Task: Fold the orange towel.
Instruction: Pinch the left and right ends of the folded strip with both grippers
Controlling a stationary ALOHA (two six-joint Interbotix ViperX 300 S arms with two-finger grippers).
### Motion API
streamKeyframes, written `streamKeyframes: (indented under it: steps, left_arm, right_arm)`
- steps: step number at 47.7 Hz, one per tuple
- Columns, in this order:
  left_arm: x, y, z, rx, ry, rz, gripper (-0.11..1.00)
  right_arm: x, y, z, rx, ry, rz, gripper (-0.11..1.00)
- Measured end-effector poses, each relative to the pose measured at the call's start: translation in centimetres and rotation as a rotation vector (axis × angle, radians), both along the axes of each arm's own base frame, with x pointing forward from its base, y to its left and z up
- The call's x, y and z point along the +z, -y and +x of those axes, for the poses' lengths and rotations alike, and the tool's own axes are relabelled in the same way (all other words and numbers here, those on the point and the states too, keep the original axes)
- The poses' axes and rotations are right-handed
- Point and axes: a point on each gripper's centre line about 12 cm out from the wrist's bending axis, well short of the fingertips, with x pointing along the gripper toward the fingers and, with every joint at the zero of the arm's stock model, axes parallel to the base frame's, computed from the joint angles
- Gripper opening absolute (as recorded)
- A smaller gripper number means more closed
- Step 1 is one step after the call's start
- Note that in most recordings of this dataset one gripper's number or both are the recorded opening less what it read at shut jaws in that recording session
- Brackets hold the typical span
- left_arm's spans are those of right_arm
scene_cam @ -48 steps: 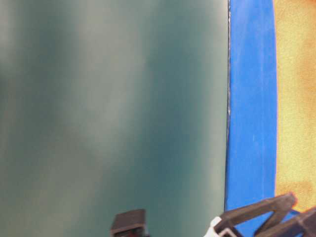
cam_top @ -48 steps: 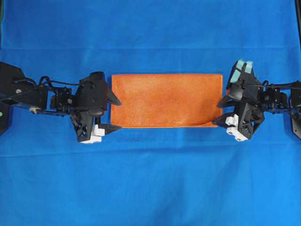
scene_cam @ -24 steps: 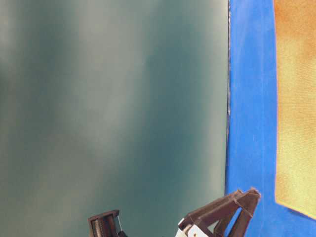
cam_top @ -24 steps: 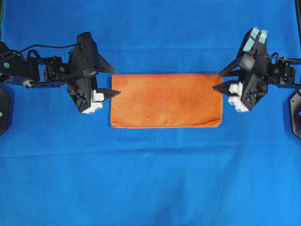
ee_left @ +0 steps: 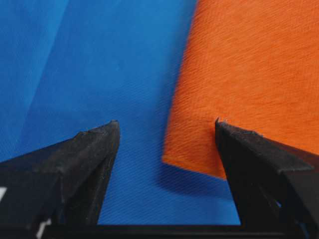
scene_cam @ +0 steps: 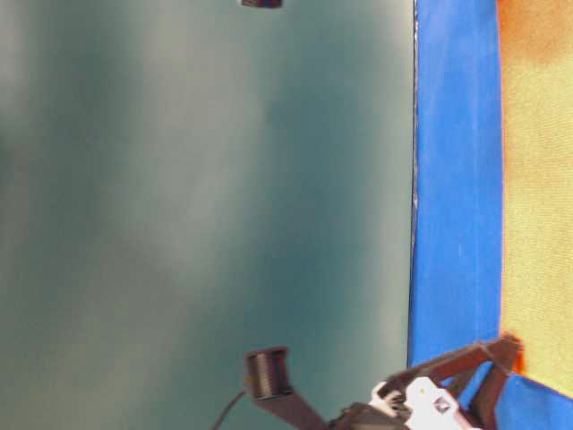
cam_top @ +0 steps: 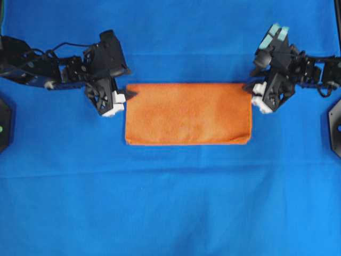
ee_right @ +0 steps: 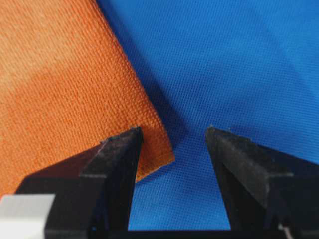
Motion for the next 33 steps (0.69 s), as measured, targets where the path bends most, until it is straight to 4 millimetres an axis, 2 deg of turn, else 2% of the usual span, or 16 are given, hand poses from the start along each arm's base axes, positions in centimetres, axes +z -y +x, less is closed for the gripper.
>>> streamKeyframes:
  steps: [4,10,20,24,30,33]
  left_arm:
    - [-1.0,-0.4,-0.1,0.012,-0.016,-0.005,0.70]
    - [-1.3,-0.6,0.2,0.016,-0.010,-0.003,0.69]
    - [-1.4,-0.6,0.3,0.014,-0.013,-0.003,0.59]
    - [-1.5,-0.3,0.4,0.006,-0.026,-0.008,0.45]
    - [-1.3,0.2,0.8,-0.012,-0.050,-0.014,0.21]
    - [-1.3,0.4,1.0,-0.022,-0.072,-0.020,0.11]
  right_arm:
    - [-0.6,0.1,0.2,-0.001,-0.014,0.007,0.58]
    - [-1.0,0.2,0.3,-0.002,-0.022,0.010,0.58]
    - [-0.9,0.2,0.3,-0.004,-0.020,0.012,0.53]
    - [-0.9,0.2,0.3,-0.003,-0.021,0.011,0.40]
    - [-1.0,0.2,0.3,0.002,-0.019,0.008,0.06]
    - [-0.9,0.2,0.4,0.004,-0.016,0.006,0.02]
